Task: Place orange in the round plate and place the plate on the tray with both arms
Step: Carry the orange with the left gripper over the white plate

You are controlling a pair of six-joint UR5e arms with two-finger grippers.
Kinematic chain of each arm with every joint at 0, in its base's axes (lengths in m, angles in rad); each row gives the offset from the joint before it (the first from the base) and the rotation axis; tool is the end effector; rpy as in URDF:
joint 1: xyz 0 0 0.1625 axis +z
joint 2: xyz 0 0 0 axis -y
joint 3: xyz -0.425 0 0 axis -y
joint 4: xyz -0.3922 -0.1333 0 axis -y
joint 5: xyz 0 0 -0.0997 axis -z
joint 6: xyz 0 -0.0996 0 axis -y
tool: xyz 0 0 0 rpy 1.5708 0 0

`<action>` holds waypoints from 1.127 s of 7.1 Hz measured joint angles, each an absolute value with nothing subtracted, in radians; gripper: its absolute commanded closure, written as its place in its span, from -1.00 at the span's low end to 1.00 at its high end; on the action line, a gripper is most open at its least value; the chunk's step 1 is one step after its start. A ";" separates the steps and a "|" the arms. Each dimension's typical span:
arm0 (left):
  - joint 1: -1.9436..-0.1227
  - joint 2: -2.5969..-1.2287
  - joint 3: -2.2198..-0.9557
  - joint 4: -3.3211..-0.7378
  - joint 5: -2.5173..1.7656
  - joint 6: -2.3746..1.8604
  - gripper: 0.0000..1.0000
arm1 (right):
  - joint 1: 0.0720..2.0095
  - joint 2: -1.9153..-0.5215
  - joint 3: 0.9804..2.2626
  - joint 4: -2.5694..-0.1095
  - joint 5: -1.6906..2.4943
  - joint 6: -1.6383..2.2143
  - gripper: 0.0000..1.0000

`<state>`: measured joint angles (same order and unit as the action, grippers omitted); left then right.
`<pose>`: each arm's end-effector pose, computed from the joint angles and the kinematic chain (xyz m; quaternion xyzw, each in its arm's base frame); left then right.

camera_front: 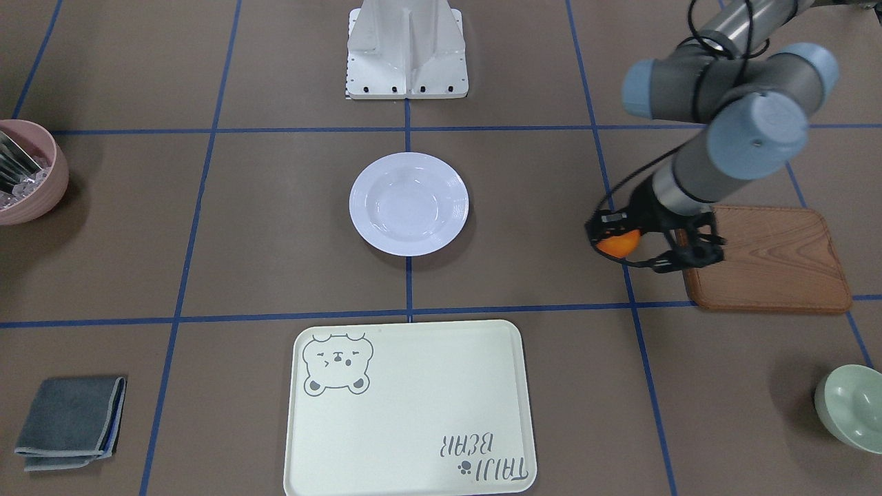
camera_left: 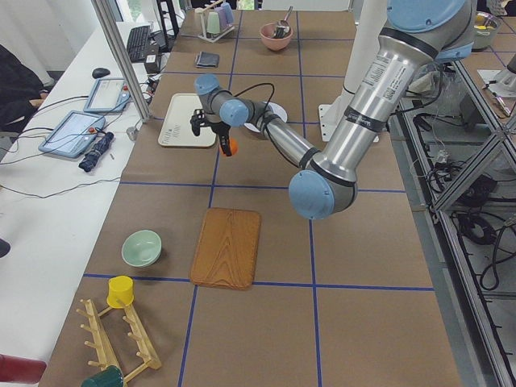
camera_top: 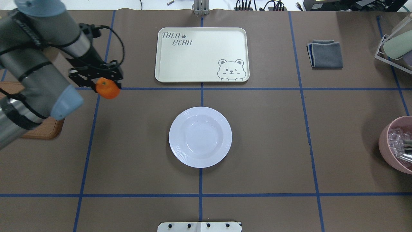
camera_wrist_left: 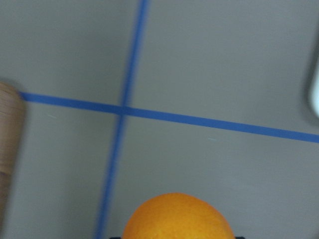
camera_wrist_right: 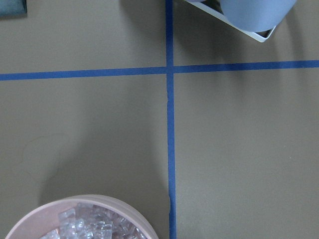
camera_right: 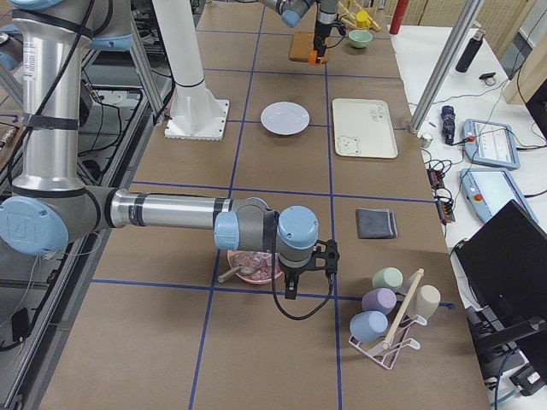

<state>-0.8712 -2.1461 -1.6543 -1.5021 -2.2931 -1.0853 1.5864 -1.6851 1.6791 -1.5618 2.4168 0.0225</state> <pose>0.3771 -0.5528 0.2856 -0.0925 0.4240 -0.0707 0.8982 0.0657 -0.4426 0.6528 0.0000 -0.4105 0.0168 0.9117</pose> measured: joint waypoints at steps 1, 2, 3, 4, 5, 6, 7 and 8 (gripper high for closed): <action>-0.807 -2.234 -1.624 -1.502 -2.265 -1.200 1.00 | 1.586 -1.684 1.680 -1.562 2.406 0.023 -1.00; -0.764 -2.305 -1.584 -1.502 -2.251 -1.269 1.00 | 1.587 -1.684 1.681 -1.562 2.401 0.023 -1.00; -0.728 -2.372 -1.532 -1.504 -2.237 -1.316 1.00 | 1.587 -1.684 1.681 -1.562 2.401 0.023 -1.00; -0.690 -2.430 -1.474 -1.511 -2.213 -1.351 1.00 | 1.587 -1.684 1.681 -1.562 2.404 0.024 -1.00; -0.649 -2.460 -1.431 -1.532 -2.188 -1.377 1.00 | 1.586 -1.683 1.681 -1.562 2.409 0.025 -1.00; -0.616 -2.471 -1.395 -1.574 -2.172 -1.403 1.00 | 1.586 -1.681 1.681 -1.563 2.413 0.025 -1.00; -0.589 -2.474 -1.364 -1.616 -2.164 -1.421 1.00 | 1.587 -1.680 1.682 -1.563 2.416 0.025 -1.00; -0.571 -2.473 -1.349 -1.635 -2.162 -1.433 1.00 | 1.587 -1.678 1.682 -1.564 2.418 0.026 -1.00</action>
